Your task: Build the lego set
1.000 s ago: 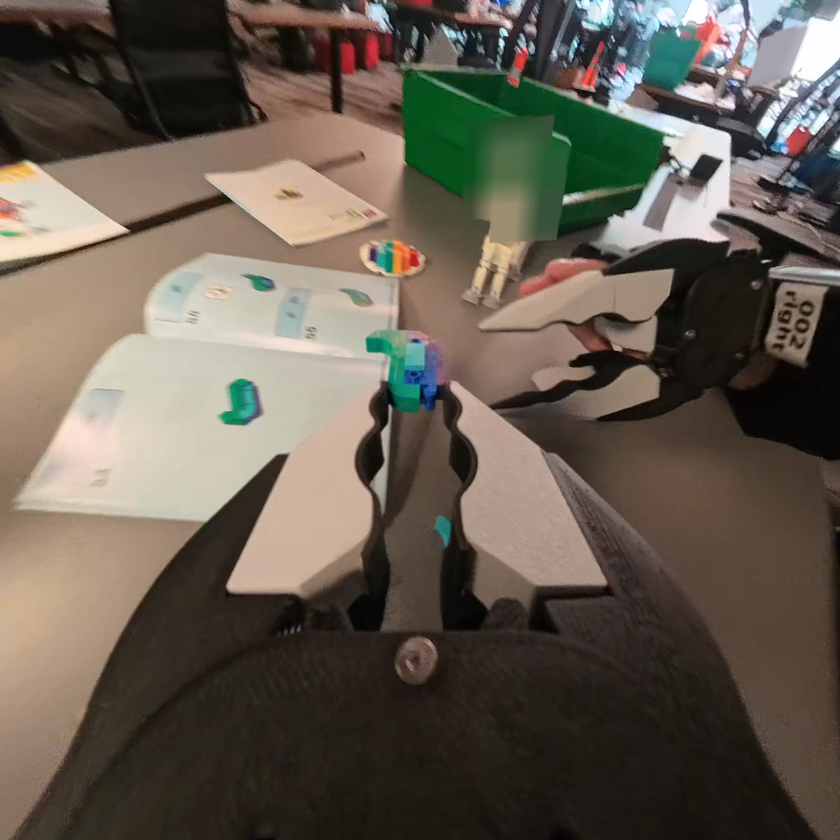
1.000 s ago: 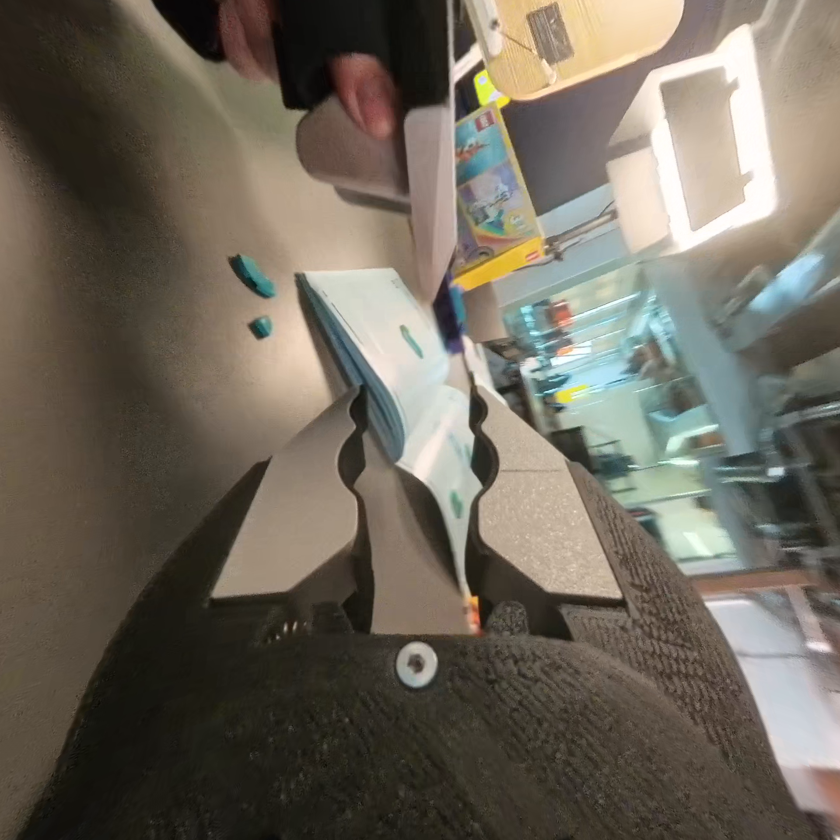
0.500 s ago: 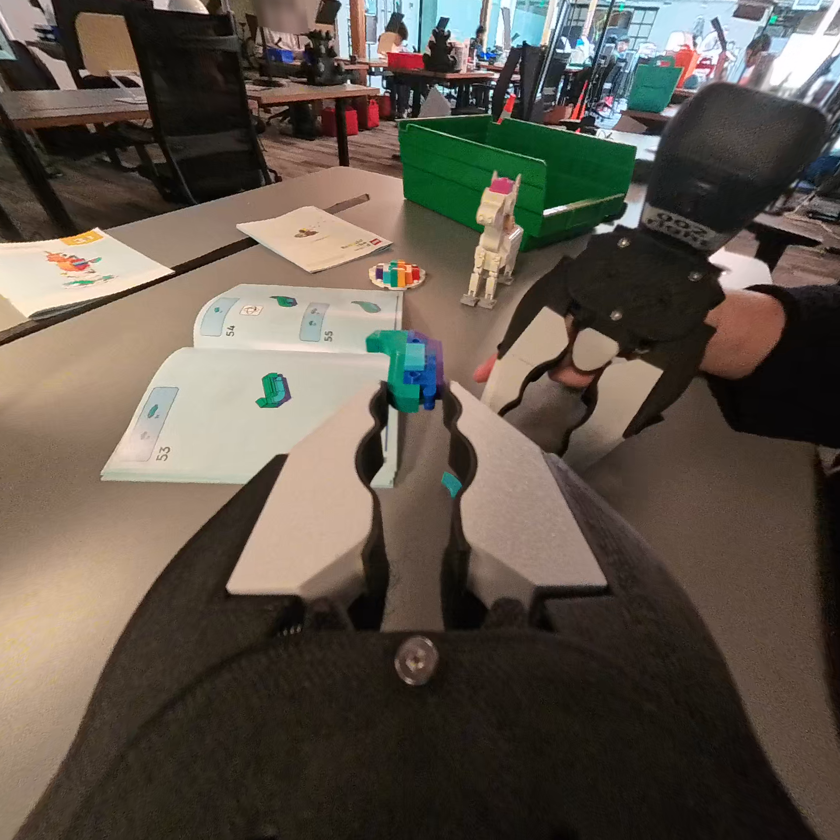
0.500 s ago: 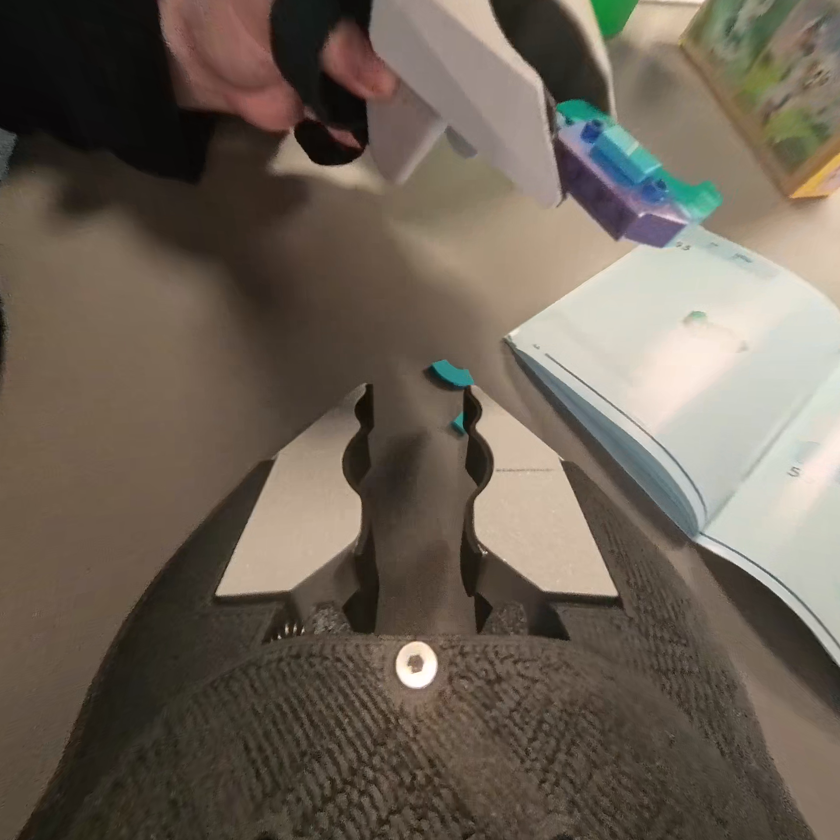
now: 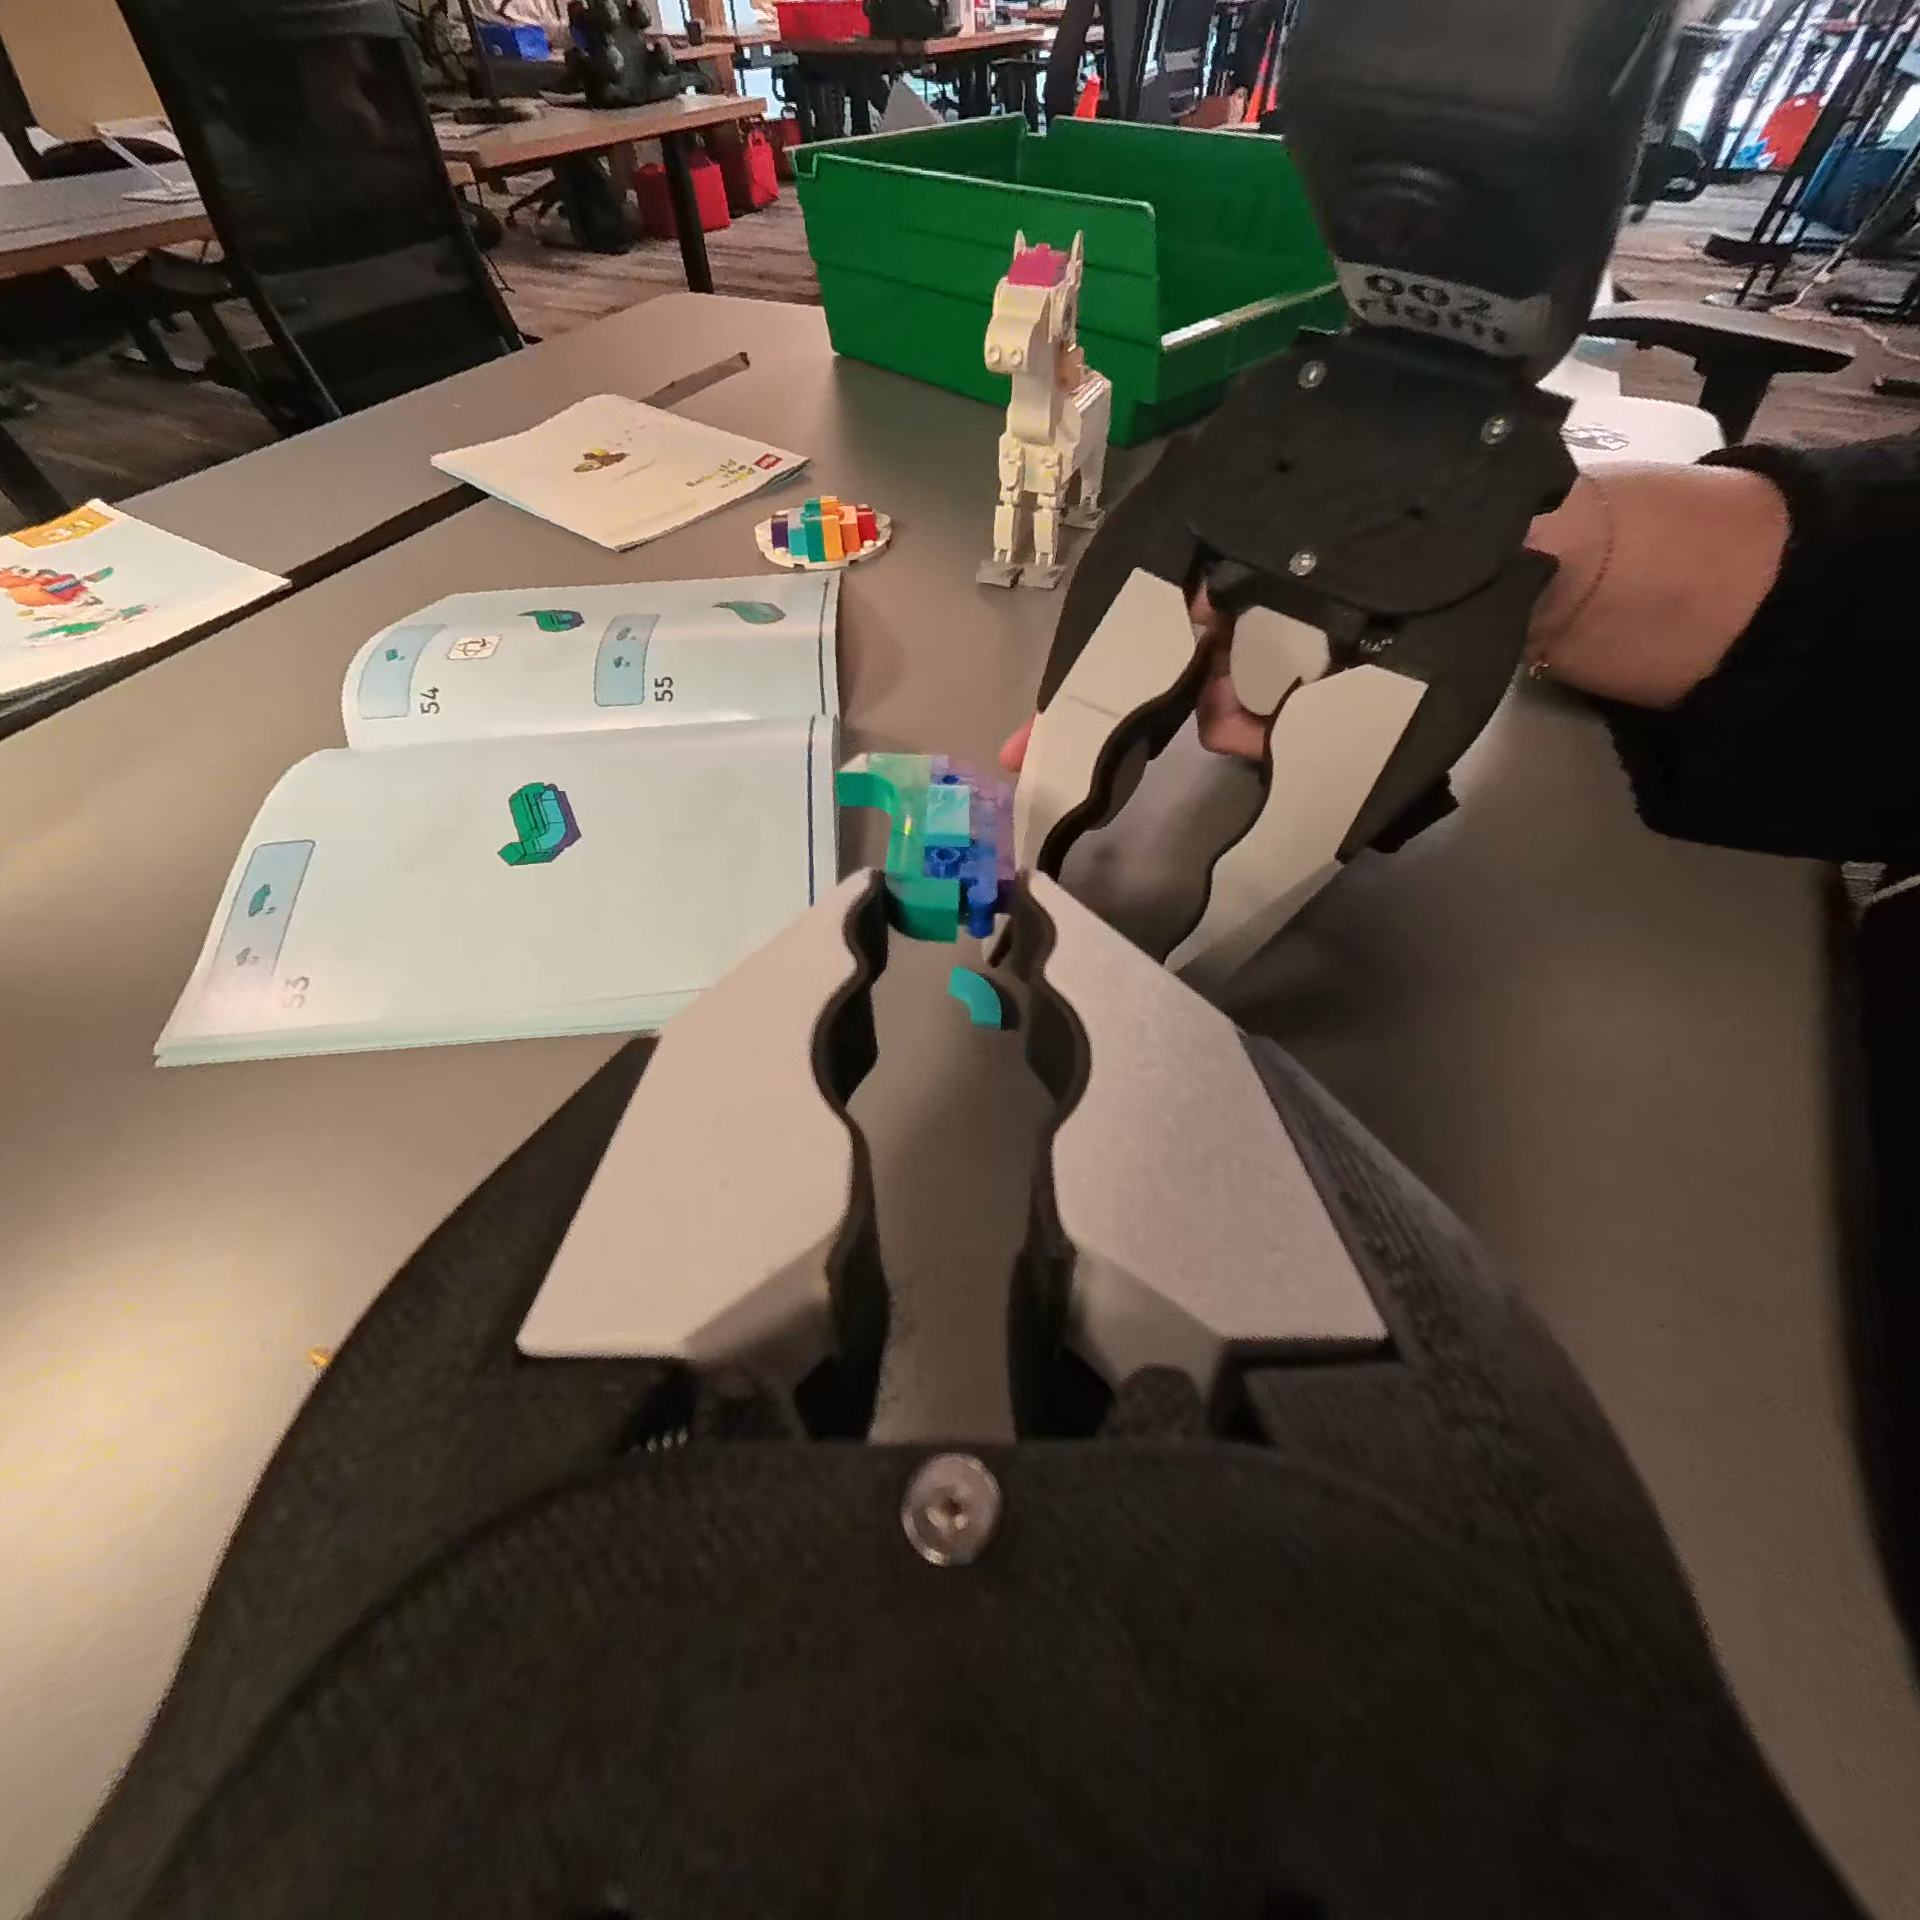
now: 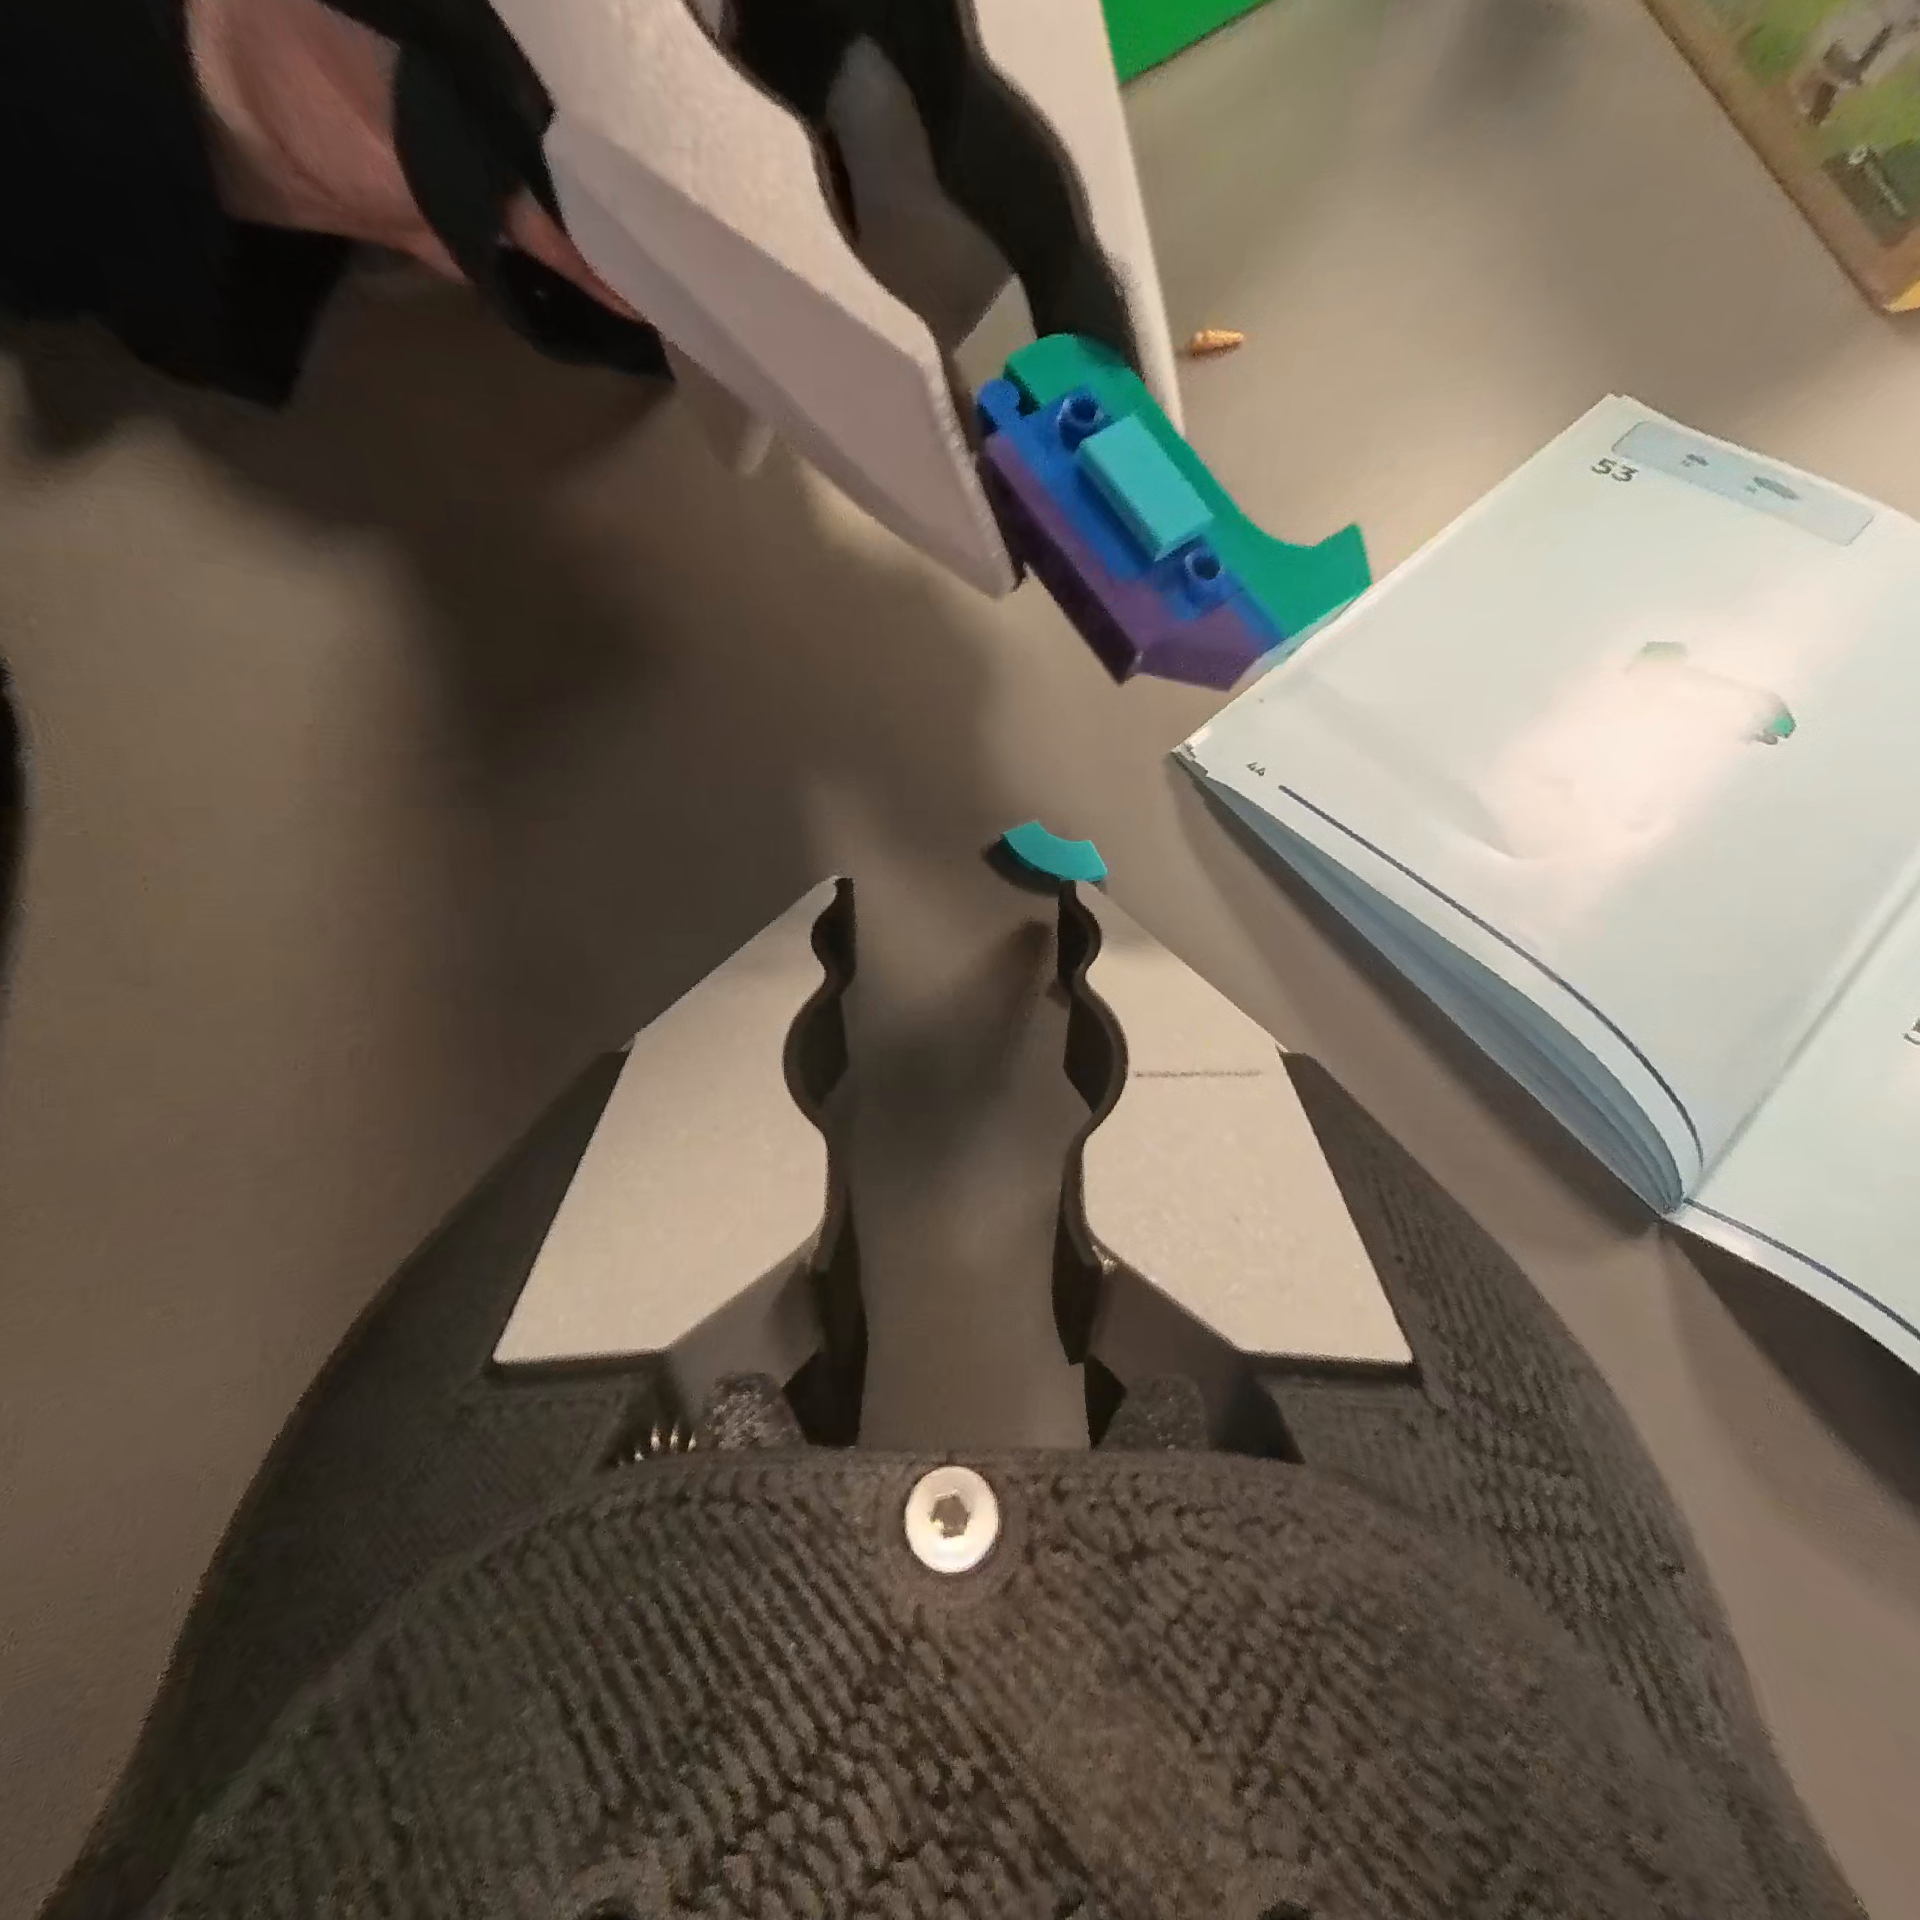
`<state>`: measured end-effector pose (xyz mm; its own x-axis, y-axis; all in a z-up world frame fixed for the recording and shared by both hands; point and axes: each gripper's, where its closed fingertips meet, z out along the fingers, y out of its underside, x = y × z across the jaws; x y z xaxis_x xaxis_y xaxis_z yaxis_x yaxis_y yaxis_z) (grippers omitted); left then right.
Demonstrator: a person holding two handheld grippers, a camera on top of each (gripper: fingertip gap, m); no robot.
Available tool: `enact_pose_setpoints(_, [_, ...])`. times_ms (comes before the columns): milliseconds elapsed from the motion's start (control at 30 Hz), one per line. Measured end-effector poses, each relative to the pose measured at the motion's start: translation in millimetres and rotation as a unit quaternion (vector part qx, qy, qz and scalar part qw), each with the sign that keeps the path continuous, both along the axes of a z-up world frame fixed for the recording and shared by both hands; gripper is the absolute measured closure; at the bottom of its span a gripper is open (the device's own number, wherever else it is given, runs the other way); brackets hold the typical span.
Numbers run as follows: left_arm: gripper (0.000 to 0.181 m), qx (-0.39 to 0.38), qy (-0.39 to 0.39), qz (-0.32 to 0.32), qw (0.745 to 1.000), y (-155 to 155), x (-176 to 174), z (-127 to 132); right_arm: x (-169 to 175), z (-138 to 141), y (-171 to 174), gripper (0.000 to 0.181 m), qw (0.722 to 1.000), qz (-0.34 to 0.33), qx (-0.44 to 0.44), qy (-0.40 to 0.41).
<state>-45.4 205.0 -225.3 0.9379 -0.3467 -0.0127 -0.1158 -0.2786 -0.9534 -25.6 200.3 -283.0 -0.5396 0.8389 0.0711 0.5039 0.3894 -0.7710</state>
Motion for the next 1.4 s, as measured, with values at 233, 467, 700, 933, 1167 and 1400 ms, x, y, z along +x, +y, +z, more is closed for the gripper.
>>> enact_pose_setpoints(233, [0.159,-0.012,-0.002,-0.004,1.000,-1,0,-4,-1,-1,1,0.143,1.000,-0.009,-0.008,-0.007])
enact_pose_setpoints(467, [0.158,-0.017,-0.005,-0.002,1.000,-1,-2,-6,3,-1,-6,0.153,0.999,0.000,-0.038,-0.028])
enact_pose_setpoints(700, [0.159,-0.023,-0.011,0.034,0.999,2,-15,-7,-3,-1,0,0.153,0.998,-0.016,-0.054,-0.034])
enact_pose_setpoints(933, [0.159,-0.028,-0.015,0.048,0.998,3,-19,-8,-10,-2,6,0.152,0.998,-0.035,-0.036,-0.025])
enact_pose_setpoints(1167, [0.159,-0.029,-0.021,0.050,0.998,3,-21,-8,-14,-2,7,0.150,0.999,-0.029,-0.028,-0.022])
enact_pose_setpoints(1400, [0.159,-0.031,-0.022,0.047,0.998,2,-21,-8,-21,-3,9,0.153,0.999,-0.018,-0.024,-0.020])
